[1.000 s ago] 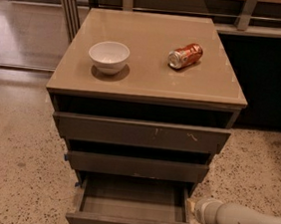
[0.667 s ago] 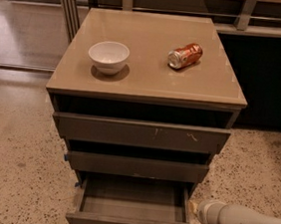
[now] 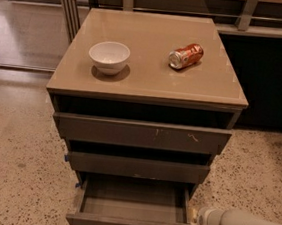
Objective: Close bottom drawer
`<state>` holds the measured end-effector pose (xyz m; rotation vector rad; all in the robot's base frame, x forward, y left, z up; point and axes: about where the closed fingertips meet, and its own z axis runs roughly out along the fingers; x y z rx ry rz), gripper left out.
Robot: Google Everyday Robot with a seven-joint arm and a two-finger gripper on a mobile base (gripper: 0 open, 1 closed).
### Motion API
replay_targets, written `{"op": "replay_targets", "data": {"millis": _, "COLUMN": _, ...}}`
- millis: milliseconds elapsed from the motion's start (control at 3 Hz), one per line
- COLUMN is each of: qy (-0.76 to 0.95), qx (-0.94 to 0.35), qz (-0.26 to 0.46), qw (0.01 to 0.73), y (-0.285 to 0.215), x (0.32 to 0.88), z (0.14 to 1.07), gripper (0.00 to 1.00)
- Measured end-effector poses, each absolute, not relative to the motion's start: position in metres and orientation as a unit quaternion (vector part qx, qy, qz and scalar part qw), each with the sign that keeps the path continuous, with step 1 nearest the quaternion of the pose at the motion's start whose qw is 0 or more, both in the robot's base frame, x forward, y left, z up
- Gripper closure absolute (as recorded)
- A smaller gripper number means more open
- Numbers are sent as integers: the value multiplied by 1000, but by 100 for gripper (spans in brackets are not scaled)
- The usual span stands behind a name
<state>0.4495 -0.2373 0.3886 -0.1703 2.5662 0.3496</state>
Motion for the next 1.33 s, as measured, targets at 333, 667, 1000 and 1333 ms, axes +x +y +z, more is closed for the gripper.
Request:
{"op": "replay_targets", "data": {"millis": 333, "qy": 956, "qx": -39, "qz": 179, "qw": 228, "y": -223, "x": 437, "z": 362, "gripper": 100}}
{"op": "replay_targets", "data": {"millis": 667, "qy": 952, "qx": -38, "qz": 233, "qw": 194, "y": -205, "x": 433, "z": 344, "gripper": 100}}
{"op": "replay_targets", "data": {"millis": 1000, "qy": 948, "qx": -36, "qz": 278, "qw": 151, "y": -192, "x": 426, "z": 329, "gripper": 100}}
{"op": "replay_targets", "data": {"millis": 1333, "qy": 947, "qx": -14, "qz": 292, "qw": 130, "y": -191, "x": 410, "z": 316, "gripper": 100}}
